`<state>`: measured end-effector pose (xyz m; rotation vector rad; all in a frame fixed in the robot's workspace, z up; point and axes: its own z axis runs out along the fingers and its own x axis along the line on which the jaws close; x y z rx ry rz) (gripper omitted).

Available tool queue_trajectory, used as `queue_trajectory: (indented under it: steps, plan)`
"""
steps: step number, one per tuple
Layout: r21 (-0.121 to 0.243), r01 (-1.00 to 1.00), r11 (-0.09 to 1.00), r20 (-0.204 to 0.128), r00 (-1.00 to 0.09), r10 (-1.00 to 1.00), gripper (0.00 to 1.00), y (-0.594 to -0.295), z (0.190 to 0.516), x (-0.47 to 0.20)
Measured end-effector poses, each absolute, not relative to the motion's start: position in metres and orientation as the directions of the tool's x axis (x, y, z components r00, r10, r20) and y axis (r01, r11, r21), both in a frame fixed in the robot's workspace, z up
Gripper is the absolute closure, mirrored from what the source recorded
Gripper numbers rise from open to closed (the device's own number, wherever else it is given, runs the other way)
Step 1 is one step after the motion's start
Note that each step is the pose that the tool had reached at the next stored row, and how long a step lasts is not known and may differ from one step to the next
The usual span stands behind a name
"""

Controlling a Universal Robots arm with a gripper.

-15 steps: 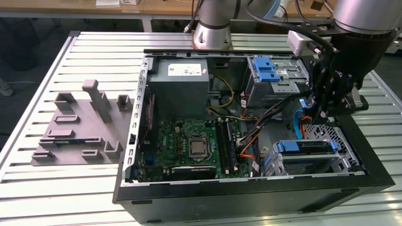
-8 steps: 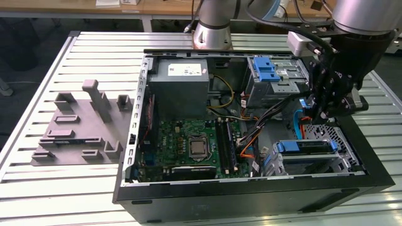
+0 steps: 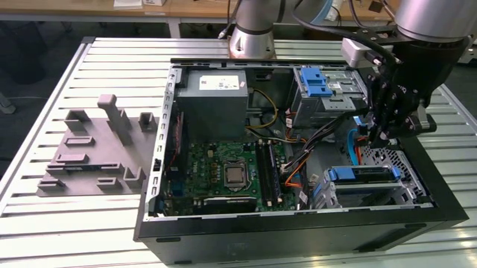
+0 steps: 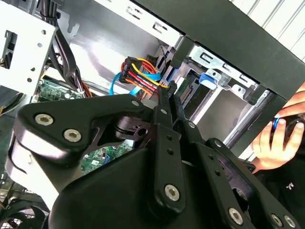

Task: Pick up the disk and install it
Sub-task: 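Insert the first disk wire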

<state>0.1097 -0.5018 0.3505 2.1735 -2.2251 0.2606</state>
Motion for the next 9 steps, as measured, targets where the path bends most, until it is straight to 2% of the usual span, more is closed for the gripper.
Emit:
queue_trajectory:
  steps: [9]
  plan:
    - [-0.085,-0.996,0.017,0.128,-0.028,-0.991,0.84,-0.5087,0.3477,0.1118]
